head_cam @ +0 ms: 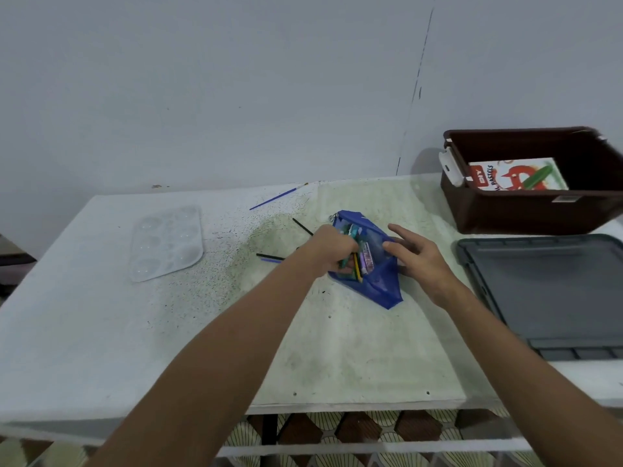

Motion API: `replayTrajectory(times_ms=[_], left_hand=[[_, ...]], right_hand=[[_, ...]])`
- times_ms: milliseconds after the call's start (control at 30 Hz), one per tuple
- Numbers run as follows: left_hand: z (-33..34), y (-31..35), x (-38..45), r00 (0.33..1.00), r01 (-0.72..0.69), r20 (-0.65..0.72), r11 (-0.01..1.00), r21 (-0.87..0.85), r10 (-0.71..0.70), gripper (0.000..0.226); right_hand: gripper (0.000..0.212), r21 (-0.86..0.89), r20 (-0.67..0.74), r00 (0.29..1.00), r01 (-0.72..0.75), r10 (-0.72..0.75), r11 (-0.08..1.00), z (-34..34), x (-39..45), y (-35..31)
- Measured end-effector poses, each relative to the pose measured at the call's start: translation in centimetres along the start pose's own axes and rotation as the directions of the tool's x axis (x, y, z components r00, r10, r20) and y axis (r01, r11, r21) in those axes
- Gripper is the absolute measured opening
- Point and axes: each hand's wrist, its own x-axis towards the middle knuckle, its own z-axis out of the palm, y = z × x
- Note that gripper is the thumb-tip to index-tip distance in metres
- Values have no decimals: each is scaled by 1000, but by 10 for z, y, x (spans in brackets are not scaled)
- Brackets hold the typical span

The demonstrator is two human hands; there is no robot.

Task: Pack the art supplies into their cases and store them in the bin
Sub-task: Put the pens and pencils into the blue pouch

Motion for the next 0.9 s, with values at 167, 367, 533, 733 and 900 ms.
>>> replayTrajectory(times_ms=[167,367,533,733,900], left_hand=[[13,8,5,992,-115,-50,993,20,116,11],[6,11,11,967,-246,3,937,247,254,24],[-28,-6,21,954,-237,-93,908,347,285,15],[-74,-45,27,940,-112,-193,790,603,281,34],[-76,-57,26,948,-126,-127,711,692,292,29]], right_hand=[[44,32,-30,999,-10,11,999,-6,1,4],[43,51,1,1000,-17,17,999,-4,0,2],[44,35,8,1000,-21,21,999,-1,0,-1],[45,13,16,999,-37,37,999,1,-2,-3],[46,18,15,998,-54,53,998,2,-4,-4]])
